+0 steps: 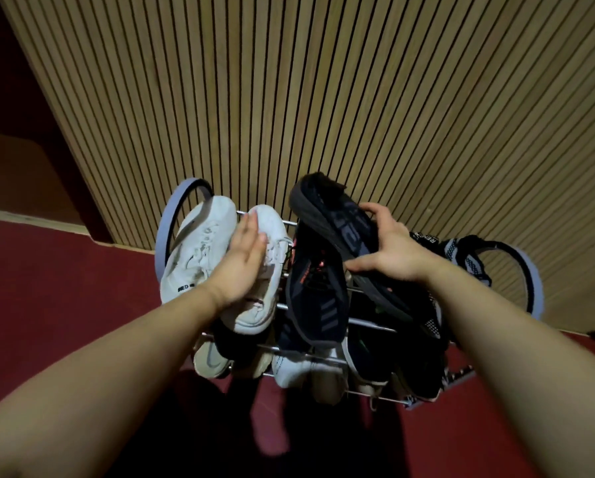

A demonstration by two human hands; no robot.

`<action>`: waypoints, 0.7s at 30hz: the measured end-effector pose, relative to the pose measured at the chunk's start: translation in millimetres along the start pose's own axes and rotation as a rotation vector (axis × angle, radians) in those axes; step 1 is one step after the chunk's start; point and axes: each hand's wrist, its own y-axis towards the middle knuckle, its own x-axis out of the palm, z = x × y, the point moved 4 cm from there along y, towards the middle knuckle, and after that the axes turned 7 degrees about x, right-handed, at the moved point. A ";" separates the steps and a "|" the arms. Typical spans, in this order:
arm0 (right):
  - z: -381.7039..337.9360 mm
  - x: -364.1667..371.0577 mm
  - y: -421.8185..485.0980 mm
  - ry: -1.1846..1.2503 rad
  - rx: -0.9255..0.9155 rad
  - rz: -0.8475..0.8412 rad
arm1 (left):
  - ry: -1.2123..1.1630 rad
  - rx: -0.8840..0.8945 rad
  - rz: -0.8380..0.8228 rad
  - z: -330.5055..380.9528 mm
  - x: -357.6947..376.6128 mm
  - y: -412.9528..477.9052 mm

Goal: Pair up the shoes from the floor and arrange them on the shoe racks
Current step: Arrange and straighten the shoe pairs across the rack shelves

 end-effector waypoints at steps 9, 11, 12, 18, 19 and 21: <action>-55.0 60.9 27.3 -0.722 -0.315 -0.279 | 0.206 0.078 0.189 5.2 -66.3 -3.5; -56.4 70.7 35.2 -0.756 -0.262 -0.332 | 0.234 0.044 0.126 -1.0 -58.0 -0.8; -58.0 71.3 38.8 -0.769 -0.263 -0.327 | 0.247 0.037 0.085 -4.5 -52.6 -0.2; -79.2 54.5 38.8 -0.840 -0.571 -0.061 | 0.184 -0.018 -0.184 -20.0 -30.9 -7.3; -81.4 53.5 38.8 -0.839 -0.629 -0.007 | 0.212 0.012 -0.188 -17.5 -30.3 -10.1; -85.6 60.3 37.8 -0.861 -0.692 0.044 | 0.295 0.087 -0.183 -10.9 -28.4 -16.4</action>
